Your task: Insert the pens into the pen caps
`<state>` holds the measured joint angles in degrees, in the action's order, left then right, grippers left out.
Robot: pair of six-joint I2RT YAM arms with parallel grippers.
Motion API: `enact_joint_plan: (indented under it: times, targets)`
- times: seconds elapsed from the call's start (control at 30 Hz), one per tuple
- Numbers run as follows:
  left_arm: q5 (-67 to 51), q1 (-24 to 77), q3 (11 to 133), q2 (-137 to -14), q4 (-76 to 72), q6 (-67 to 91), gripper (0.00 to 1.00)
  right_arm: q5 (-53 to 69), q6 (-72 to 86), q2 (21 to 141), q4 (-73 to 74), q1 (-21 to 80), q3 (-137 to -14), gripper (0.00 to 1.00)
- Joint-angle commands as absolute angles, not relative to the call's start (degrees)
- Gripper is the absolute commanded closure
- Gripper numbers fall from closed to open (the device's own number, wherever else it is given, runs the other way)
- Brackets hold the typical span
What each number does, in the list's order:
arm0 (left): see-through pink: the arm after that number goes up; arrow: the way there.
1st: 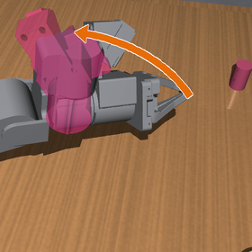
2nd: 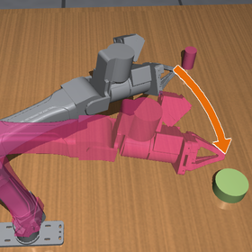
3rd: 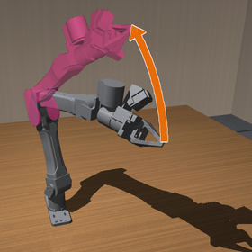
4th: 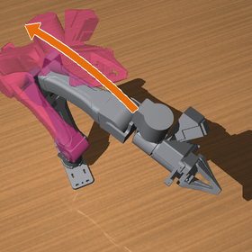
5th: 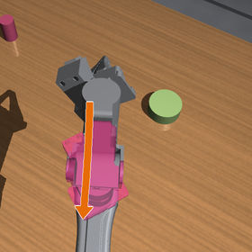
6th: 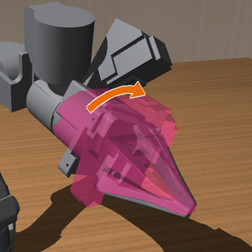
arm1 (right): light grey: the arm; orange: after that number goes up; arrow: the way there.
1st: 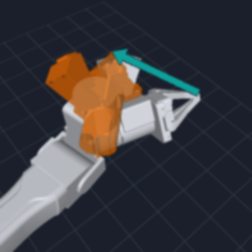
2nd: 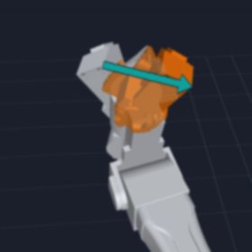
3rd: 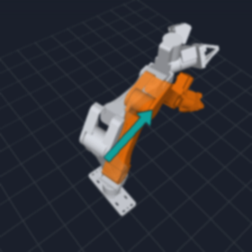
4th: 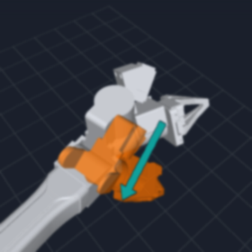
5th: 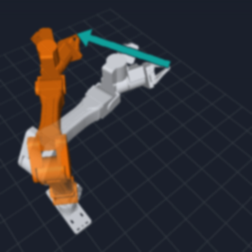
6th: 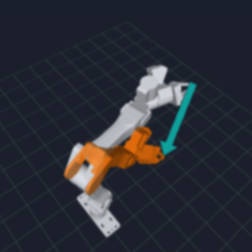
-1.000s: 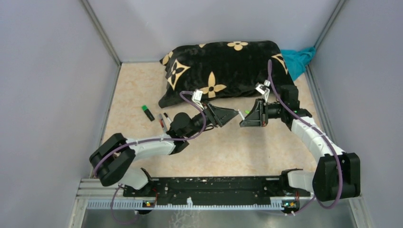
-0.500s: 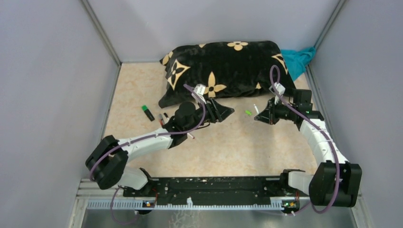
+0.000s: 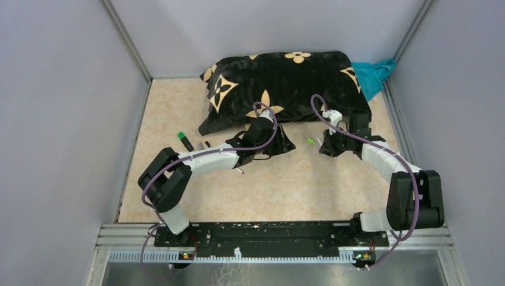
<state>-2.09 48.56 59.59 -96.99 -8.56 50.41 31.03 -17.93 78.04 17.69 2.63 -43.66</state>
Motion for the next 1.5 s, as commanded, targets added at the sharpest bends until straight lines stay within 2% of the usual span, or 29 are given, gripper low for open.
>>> enact_joint_plan:
  times: [0.0, 0.33, 0.7, 0.93, 1.13, 1.47]
  targets:
    - [-1.18, 47.64, 59.98, -96.87, -4.93, 50.98, 0.5, 22.65, -21.73, 81.27, 9.35, 6.49, -47.44, 1.0]
    - [-3.23, 44.12, 54.43, -92.33, -7.78, 49.19, 0.46, 18.03, -23.82, 90.48, 7.4, 8.91, -53.69, 1.0]
    - [-1.93, 42.69, 49.68, -86.16, -13.69, 43.7, 0.33, 15.52, -25.78, 96.78, 6.51, 10.95, -57.4, 1.0]
    - [-1.75, 41.68, 48.14, -84.14, -14.27, 43.19, 0.3, 15.2, -26.75, 99.64, 6.95, 12.05, -58.74, 1.0]
    - [-2.24, 41.16, 47.74, -84.23, -14.92, 43.57, 0.3, 17.97, -27.14, 99.71, 9.33, 13.89, -58.05, 1.0]
    - [-4.89, 41.05, 46.05, -85.53, -17.42, 46.36, 0.3, 31.26, -22.83, 94.96, 13.56, 18.05, -55.52, 1.0]
